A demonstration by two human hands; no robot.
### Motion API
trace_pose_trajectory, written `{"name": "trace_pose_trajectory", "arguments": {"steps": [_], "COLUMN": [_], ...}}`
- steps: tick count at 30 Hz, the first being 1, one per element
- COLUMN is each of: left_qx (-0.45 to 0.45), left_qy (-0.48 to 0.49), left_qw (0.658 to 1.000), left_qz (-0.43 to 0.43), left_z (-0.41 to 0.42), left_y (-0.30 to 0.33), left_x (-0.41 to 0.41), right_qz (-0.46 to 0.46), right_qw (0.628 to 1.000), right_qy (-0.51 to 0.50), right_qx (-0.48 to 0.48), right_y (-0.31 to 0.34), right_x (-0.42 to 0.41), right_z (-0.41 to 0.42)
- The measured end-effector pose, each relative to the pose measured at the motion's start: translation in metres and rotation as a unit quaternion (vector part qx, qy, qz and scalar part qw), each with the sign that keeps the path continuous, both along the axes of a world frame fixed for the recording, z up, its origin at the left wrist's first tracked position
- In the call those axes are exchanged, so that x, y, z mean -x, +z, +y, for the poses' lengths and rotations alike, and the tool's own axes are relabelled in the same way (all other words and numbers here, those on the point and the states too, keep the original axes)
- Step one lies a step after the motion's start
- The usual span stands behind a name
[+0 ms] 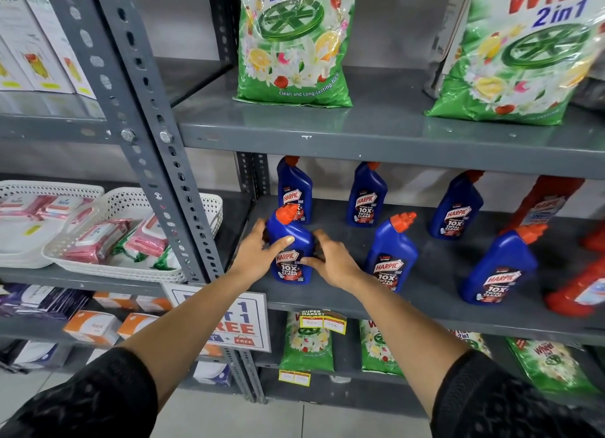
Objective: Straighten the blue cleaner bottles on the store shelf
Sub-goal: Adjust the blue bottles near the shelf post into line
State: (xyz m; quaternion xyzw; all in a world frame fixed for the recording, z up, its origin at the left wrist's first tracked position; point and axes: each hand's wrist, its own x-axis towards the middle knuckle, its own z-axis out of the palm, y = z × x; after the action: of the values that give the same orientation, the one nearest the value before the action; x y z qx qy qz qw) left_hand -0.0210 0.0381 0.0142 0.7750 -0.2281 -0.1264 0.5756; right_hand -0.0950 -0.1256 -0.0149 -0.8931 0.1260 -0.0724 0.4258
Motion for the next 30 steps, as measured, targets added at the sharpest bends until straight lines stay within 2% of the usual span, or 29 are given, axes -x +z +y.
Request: {"name": "trace_pose_trajectory", "arguments": {"steps": [15,18,20,22,25,28,30], "left_qx": [0.032,0.020,0.012,0.015,0.038,0.049,0.054], "left_qy": [0.013,0.076,0.150,0.172,0.136,0.080,0.017], "left_qw": [0.999,0.995,0.977,0.962,0.951,0.954,0.956], "left_qz": [0.023,-0.068,-0.154,-0.213,-0.274,-0.286,-0.289], "left_z": [0.000,0.004,0.006,0.005,-0.004,-0.027,-0.049], "left_y": [-0.007,-0.010,-0.008,-0.006,-0.007,-0.005,-0.003], "left_x": [-0.001,0.002,0.006,0.012,0.028,0.047,0.058], "right_qz": [-0.026,-0.047,-0.076,-0.102,-0.125,-0.137,-0.145], "right_qw": [0.997,0.997,0.995,0.990,0.985,0.980,0.970], "right_qy": [-0.001,-0.022,-0.055,-0.096,-0.119,-0.144,-0.194], "right_qx": [-0.068,-0.059,-0.046,-0.036,-0.025,-0.024,-0.012], "right_y": [-0.006,-0.009,-0.011,-0.012,-0.018,-0.030,-0.039], "right_x": [0.006,0.012,0.020,0.032,0.056,0.085,0.108], "right_z": [0.001,-0.003,-0.006,-0.010,-0.012,-0.021,-0.034]}}
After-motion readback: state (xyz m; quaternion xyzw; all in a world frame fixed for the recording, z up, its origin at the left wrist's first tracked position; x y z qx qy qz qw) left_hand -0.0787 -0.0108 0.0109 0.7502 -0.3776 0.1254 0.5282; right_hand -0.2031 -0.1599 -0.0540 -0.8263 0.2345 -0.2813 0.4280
